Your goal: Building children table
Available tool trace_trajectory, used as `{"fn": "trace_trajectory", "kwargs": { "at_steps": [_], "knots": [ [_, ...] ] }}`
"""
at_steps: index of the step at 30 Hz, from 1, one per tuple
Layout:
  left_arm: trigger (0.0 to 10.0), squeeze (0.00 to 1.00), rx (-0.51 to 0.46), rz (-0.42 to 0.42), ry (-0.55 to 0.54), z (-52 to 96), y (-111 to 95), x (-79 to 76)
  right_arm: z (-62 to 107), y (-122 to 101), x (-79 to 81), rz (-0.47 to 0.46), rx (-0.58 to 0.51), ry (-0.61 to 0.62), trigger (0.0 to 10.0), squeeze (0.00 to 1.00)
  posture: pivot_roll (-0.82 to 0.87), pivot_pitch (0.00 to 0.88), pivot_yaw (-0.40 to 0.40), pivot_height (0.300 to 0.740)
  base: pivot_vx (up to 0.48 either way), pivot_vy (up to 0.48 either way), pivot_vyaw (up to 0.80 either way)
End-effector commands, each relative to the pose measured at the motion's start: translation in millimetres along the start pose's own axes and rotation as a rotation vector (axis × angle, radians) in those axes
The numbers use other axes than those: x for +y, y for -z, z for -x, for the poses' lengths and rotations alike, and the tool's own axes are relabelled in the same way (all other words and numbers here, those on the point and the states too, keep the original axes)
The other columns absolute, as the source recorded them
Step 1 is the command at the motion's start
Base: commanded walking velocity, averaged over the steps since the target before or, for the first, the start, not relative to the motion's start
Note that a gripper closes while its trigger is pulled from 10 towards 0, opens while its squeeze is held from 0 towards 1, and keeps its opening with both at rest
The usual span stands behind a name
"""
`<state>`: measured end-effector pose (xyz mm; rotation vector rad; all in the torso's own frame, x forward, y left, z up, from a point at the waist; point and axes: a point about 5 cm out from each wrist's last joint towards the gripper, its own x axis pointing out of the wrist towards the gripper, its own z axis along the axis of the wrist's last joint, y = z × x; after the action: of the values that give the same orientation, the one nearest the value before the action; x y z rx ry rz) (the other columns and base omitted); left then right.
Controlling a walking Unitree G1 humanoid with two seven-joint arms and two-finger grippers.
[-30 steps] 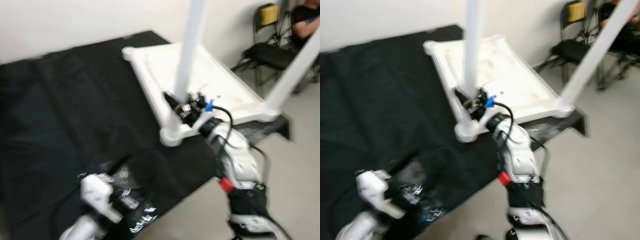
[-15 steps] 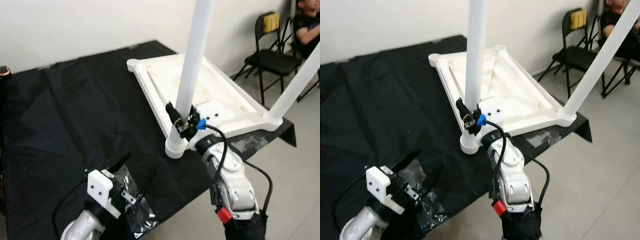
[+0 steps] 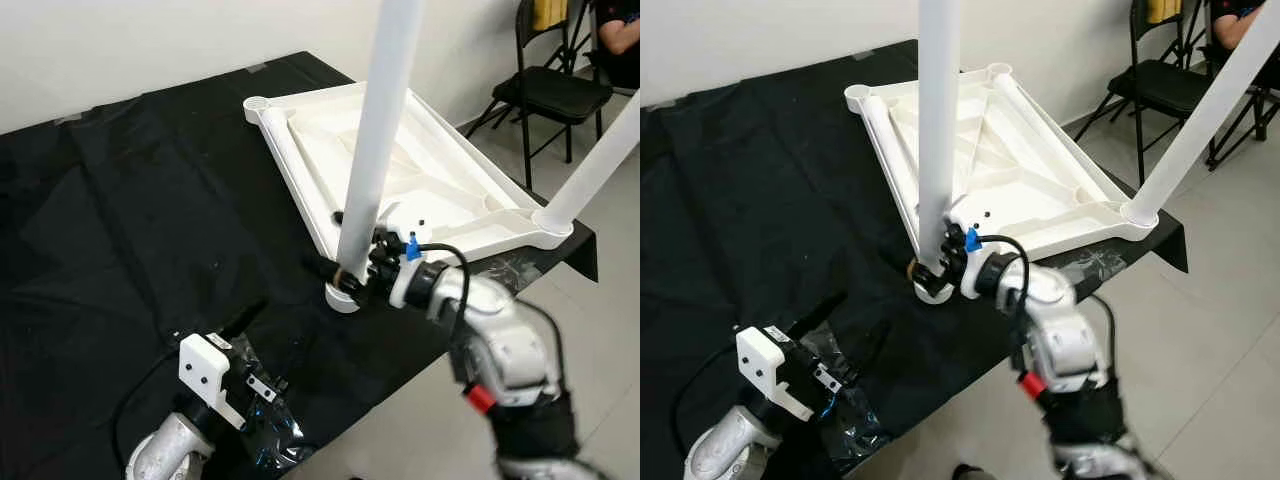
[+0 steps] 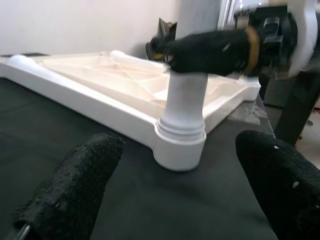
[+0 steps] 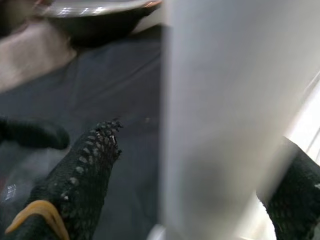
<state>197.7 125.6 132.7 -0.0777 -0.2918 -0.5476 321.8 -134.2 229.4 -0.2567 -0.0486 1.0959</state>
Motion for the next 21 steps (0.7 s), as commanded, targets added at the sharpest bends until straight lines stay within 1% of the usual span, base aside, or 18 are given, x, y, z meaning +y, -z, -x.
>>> {"fn": "trace_trajectory", "kwargs": {
  "at_steps": [1, 3, 4, 6, 7, 13, 14, 18, 21],
  "knots": [
    [10.0, 0.0, 0.007, 0.002, 0.005, 1.8, 0.2, -2.5, -2.1, 2.8, 1.7, 0.006, -0.011, -0.067, 10.0, 0.0, 0.05, 0.2, -0.04, 0.74, 0.0, 0.0, 0.0],
    [10.0, 0.0, 0.011, 0.002, 0.005, 4.0, -1.0, -4.1, -4.2, -6.5, -15.4, 0.028, -0.011, -0.072, 10.0, 0.0, 0.07, 0.213, -0.035, 0.74, 0.0, 0.0, 0.0],
    [10.0, 0.0, 0.011, 0.002, 0.005, 4.0, -1.0, -4.1, -4.2, -6.5, -15.4, 0.028, -0.011, -0.072, 10.0, 0.0, 0.07, 0.213, -0.035, 0.74, 0.0, 0.0, 0.0],
    [10.0, 0.0, 0.017, 0.001, 0.005, 7.2, -2.3, -6.0, -5.7, -18.7, -28.9, 0.016, -0.037, -0.121, 10.0, 0.0, 0.09, 0.22, -0.034, 0.74, 0.0, 0.0, 0.0],
    [10.0, 0.0, 0.02, 0.001, 0.005, 8.4, -2.7, -6.7, -5.6, -22.0, -32.6, 0.019, -0.035, -0.14, 10.0, 0.0, 0.09, 0.221, -0.033, 0.74, 0.0, 0.0, 0.0],
    [10.0, 0.0, 0.025, 0.003, 0.002, 11.3, -3.7, -8.1, -2.1, -26.4, -39.7, 0.024, -0.024, -0.211, 10.0, 0.0, 0.09, 0.224, -0.03, 0.74, 0.0, 0.0, 0.0],
    [10.0, 0.0, 0.026, 0.003, 0.001, 11.8, -4.0, -8.4, -1.2, -27.9, -42.9, 0.019, -0.034, -0.224, 0.0, 0.0, 0.1, 0.222, -0.028, 0.74, 0.0, 0.0, 0.0],
    [10.0, 0.0, 0.028, 0.006, 0.0, 12.1, -4.4, -8.5, 1.3, -25.7, -46.3, 0.016, -0.033, -0.258, 0.0, 0.0, 0.1, 0.226, -0.028, 0.74, 0.0, 0.0, 0.0],
    [10.0, 0.0, 0.029, 0.006, -0.001, 12.0, -4.2, -8.3, 2.0, -21.7, -44.5, 0.006, -0.03, -0.282, 0.0, 0.0, 0.09, 0.226, -0.027, 0.74, 0.0, 0.0, 0.0]
  ]
}}
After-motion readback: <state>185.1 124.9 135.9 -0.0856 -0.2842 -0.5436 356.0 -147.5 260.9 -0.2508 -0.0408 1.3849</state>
